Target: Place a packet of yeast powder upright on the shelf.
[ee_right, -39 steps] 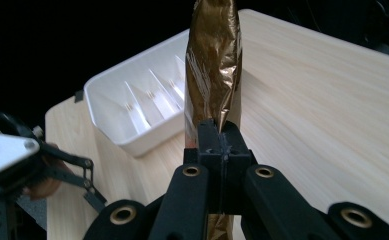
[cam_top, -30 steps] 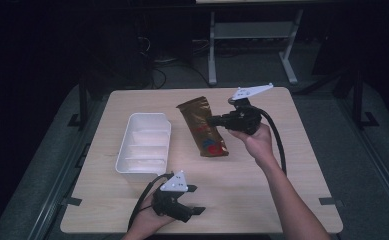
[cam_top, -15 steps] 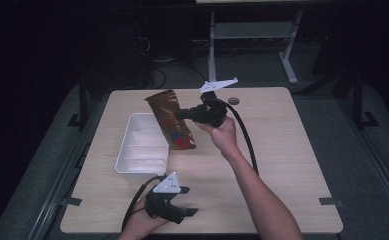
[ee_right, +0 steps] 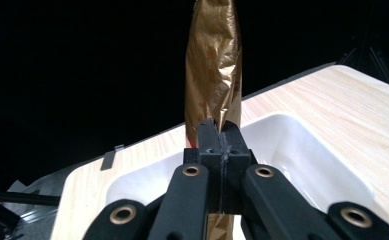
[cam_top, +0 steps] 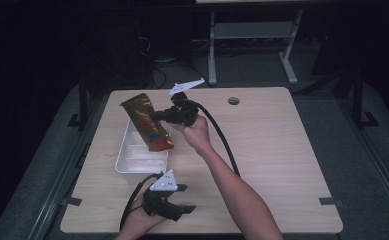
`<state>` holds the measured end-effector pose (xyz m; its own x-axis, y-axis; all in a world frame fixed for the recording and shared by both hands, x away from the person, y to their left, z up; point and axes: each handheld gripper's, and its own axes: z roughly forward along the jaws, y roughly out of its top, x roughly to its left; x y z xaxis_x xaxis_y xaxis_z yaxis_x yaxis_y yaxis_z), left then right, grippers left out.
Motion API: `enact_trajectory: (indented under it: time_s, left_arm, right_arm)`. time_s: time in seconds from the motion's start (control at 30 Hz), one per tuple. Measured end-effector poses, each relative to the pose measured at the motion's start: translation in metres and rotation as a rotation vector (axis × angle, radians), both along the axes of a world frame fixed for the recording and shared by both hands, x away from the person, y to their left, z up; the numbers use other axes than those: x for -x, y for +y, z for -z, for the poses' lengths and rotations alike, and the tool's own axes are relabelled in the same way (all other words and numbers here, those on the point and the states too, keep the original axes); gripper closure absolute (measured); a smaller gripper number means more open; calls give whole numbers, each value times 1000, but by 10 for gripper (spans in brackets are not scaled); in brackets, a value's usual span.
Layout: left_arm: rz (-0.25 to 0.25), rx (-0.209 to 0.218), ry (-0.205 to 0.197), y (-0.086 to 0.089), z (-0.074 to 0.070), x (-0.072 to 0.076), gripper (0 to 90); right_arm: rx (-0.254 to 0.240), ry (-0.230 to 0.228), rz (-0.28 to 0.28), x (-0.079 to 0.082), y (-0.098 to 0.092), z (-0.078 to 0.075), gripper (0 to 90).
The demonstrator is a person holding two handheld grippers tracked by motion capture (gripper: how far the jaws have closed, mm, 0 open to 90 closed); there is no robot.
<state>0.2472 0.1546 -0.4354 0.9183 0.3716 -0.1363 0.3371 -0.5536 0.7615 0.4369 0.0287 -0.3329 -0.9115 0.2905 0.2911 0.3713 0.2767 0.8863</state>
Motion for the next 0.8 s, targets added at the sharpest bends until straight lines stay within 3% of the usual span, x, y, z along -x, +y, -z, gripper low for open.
enact_trajectory:
  time_s: [0.3,0.5,0.8]
  left_arm:
    - [4,-7,0,1,1,-2,274]
    - [5,-3,-10,2,-1,-2,275]
    - [0,-17,-6,3,2,-4,277]
  right_arm:
    - [-54,53,-26,-10,25,26,899]
    - [-44,60,-47,-8,35,40,898]
    - [-16,93,-40,-6,33,63,887]
